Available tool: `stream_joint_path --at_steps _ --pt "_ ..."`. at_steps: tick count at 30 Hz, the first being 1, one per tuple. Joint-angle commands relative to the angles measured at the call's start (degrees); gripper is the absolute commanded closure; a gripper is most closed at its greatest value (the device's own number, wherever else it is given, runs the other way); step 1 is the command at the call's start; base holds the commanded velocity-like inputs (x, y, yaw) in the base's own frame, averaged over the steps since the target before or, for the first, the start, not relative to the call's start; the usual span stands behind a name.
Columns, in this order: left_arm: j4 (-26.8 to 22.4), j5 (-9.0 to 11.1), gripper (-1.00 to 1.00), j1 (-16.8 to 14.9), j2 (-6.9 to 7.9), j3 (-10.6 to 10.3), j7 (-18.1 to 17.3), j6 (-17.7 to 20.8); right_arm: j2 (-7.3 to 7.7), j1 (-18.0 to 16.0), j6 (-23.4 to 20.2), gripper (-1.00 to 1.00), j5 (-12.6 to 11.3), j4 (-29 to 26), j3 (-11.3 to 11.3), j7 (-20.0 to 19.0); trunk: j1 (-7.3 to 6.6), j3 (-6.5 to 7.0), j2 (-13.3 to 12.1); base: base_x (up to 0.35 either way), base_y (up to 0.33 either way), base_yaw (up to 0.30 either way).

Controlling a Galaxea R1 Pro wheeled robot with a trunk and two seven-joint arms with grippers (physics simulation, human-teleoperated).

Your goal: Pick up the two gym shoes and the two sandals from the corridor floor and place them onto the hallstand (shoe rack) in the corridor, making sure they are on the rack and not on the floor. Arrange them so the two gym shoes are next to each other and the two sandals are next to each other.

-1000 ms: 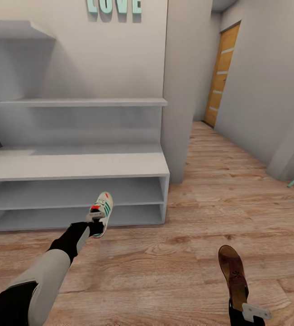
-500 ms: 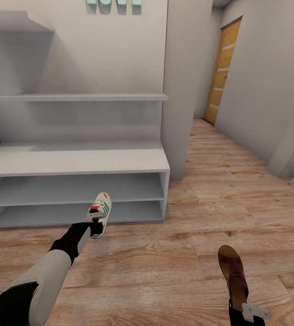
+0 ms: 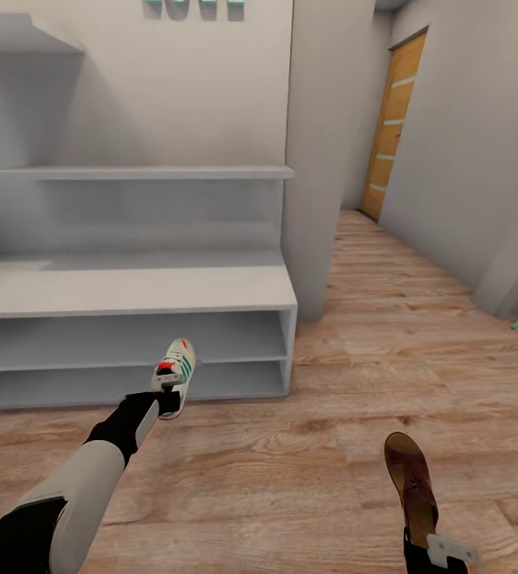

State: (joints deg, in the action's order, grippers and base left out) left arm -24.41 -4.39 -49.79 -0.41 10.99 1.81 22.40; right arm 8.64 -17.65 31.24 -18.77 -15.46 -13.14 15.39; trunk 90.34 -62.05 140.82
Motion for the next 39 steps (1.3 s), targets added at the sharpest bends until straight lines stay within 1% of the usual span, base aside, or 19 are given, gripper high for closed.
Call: stream_joint_path --at_steps 1,25,33,39 --pt "-0.1 -0.4 1.00 0.0 -0.04 0.2 -0.1 0.3 0.04 0.0 0.1 1.00 -0.3 0.0 -0.5 0.3 0.02 -0.05 0.0 0.284 -0.128 0.000" --pt "-0.5 -0.4 1.00 0.0 0.14 0.3 -0.1 0.3 0.06 0.0 0.1 1.00 -0.3 0.0 -0.5 0.3 0.02 -0.05 0.0 0.294 -0.169 0.000" --pt "-0.5 -0.5 1.00 0.0 0.14 0.2 -0.1 0.3 0.06 0.0 0.1 1.00 -0.3 0.1 -0.5 0.3 0.02 -0.05 0.0 0.314 -0.097 0.000" --pt "-0.5 -0.5 1.00 0.0 0.21 0.3 -0.1 0.3 0.06 0.0 0.1 1.00 -0.3 0.1 -0.5 0.3 0.02 -0.05 0.0 0.101 -0.014 0.000"
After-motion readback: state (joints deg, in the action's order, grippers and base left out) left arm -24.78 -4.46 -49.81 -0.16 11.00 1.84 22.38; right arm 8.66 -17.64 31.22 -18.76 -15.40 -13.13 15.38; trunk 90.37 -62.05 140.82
